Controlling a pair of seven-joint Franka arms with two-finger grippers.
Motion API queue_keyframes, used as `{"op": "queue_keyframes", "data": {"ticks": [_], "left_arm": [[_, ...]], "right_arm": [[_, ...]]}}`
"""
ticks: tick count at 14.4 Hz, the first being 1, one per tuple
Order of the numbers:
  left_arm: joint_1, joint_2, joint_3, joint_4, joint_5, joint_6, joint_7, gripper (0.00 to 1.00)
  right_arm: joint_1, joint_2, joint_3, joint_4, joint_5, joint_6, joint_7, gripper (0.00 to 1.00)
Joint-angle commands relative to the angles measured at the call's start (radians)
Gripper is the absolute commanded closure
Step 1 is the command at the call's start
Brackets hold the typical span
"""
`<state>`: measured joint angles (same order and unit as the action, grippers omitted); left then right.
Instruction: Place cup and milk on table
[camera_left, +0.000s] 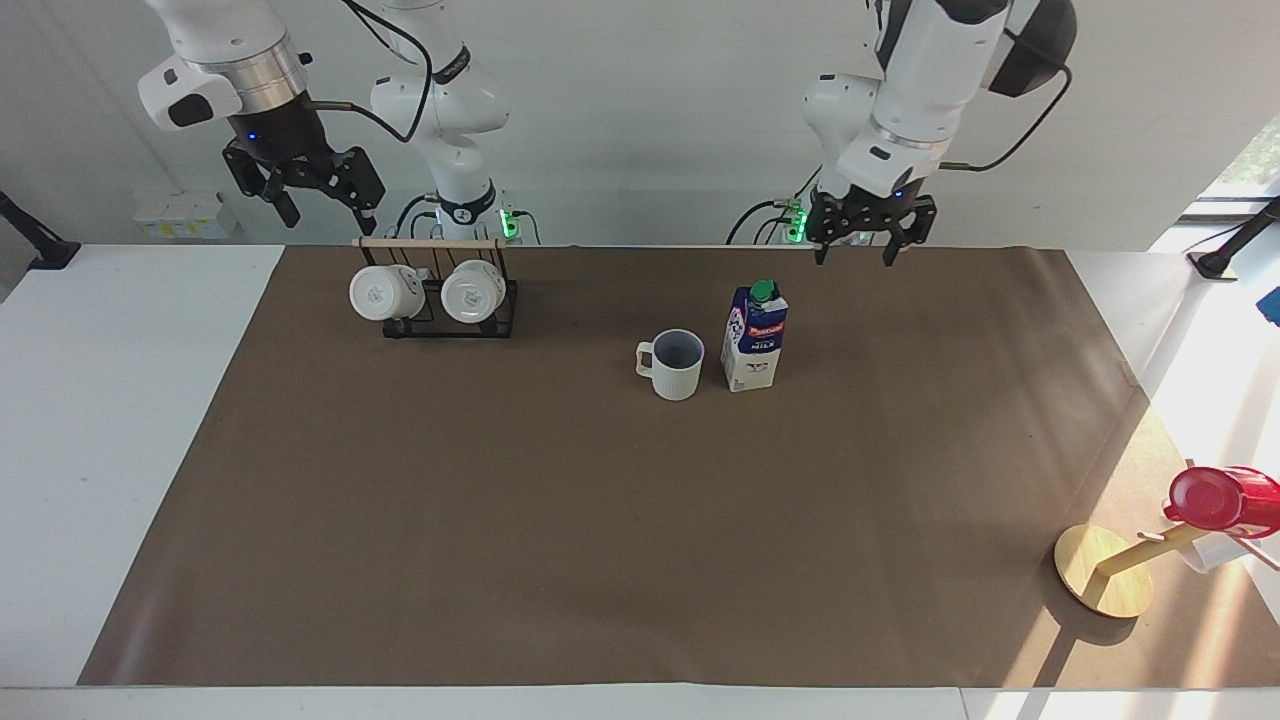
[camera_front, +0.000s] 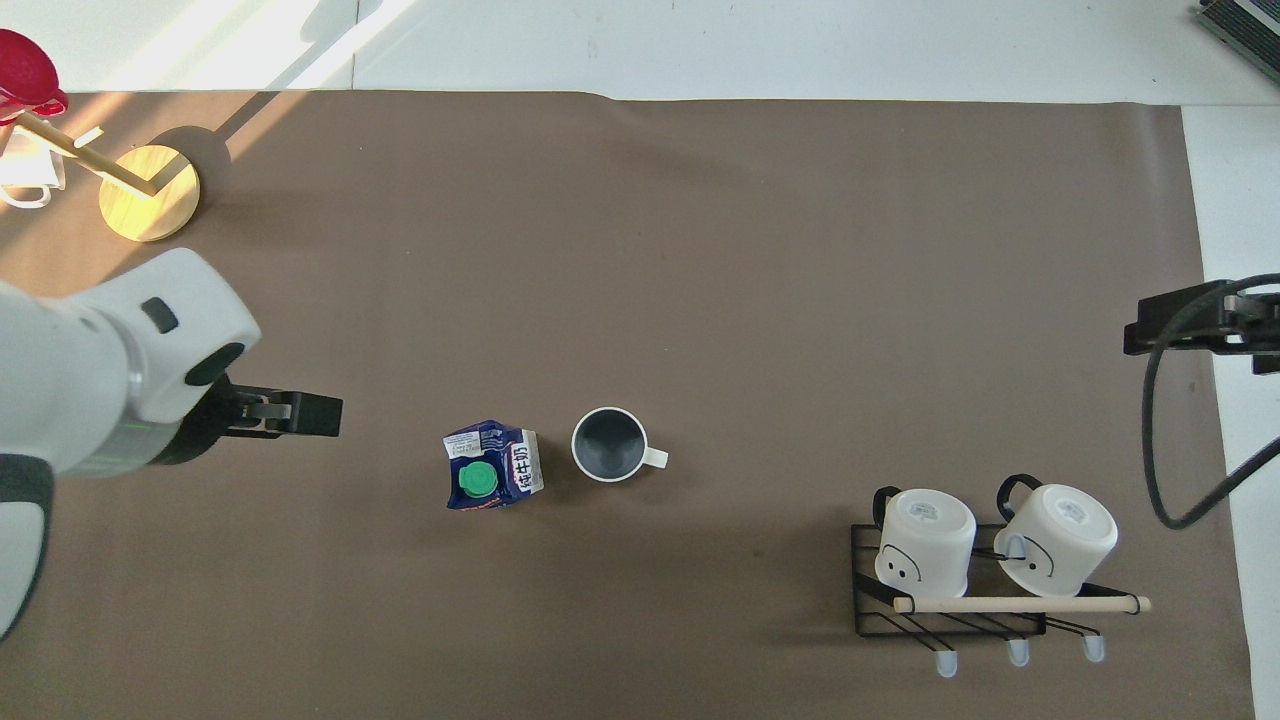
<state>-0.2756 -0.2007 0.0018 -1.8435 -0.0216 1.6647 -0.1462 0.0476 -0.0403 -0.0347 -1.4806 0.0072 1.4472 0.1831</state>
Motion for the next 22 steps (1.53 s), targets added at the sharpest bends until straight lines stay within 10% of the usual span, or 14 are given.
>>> {"op": "queue_keyframes", "data": {"ticks": [1, 22], "left_arm": [[0.074, 0.015, -0.013, 0.084, 0.011, -0.086, 0.088, 0.00], [0.187, 0.020, -0.014, 0.130, 0.011, -0.172, 0.177, 0.00]], "right_arm": [[-0.020, -0.012, 0.013, -0.007, -0.003, -0.010, -0.025, 0.00], [-0.020, -0.012, 0.013, -0.007, 0.007, -0.007, -0.017, 0.00]]}}
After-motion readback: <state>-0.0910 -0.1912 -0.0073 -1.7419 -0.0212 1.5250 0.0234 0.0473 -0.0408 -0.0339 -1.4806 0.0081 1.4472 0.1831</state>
